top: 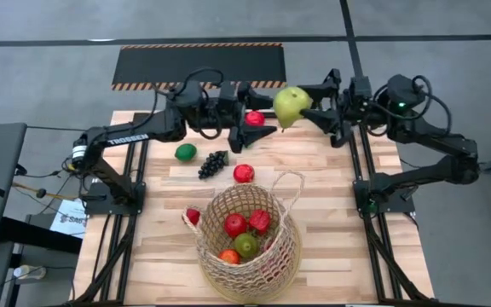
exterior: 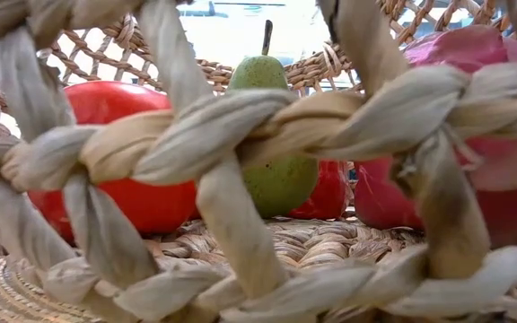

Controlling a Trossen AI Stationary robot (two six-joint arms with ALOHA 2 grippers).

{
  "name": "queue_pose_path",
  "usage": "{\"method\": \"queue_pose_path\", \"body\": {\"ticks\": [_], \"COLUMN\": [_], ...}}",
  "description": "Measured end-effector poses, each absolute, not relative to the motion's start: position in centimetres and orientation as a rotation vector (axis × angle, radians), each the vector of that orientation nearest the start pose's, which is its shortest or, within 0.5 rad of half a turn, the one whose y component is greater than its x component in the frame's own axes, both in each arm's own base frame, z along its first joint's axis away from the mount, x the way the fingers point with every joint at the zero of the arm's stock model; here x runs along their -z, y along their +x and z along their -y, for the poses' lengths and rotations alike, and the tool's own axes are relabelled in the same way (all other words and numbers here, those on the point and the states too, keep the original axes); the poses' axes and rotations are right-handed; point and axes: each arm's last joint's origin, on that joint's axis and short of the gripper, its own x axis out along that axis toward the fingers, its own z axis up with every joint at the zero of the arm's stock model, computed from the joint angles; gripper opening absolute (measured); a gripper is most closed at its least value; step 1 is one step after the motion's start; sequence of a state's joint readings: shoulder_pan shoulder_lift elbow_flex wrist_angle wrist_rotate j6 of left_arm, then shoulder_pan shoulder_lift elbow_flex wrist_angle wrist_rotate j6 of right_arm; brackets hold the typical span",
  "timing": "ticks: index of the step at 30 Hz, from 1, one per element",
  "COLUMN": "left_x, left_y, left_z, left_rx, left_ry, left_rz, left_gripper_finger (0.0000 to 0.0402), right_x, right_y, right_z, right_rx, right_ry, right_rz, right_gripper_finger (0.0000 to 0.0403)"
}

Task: Build produce basket
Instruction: Put the pear into the basket

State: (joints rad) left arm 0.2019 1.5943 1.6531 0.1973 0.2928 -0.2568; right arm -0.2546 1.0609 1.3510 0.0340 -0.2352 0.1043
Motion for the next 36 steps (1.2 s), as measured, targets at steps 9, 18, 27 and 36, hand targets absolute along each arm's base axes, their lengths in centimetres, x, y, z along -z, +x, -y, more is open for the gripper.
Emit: {"method": "queue_pose_path", "body": {"ticks": [9, 18, 27, 36], "left_x": [-46.2, -46.3, -46.2, -46.3], "left_y": [35.8, 35.8, 35.8, 34.4], "left_z": [-6.4, -6.4, -6.3, -4.7], "left_rx": [0.107, 0.112, 0.132, 0.127], "left_ry": [-0.200, -0.197, -0.213, -0.258], "left_rz": [0.227, 0.228, 0.217, 0.017], "left_gripper_finger": [0.0383, 0.0367, 0.0304, 0.0303], "right_x": [-48.2, -48.2, -48.1, -51.1], "right_y": [21.7, 21.9, 22.0, 16.4], "right_z": [4.9, 4.8, 4.8, 3.9], "right_rx": [-0.019, -0.036, -0.040, -0.001], "right_ry": [0.045, 0.052, 0.062, 0.005], "right_rz": [0.265, 0.272, 0.268, 0.320], "right_gripper_finger": [0.0261, 0.0262, 0.0304, 0.0341]}}
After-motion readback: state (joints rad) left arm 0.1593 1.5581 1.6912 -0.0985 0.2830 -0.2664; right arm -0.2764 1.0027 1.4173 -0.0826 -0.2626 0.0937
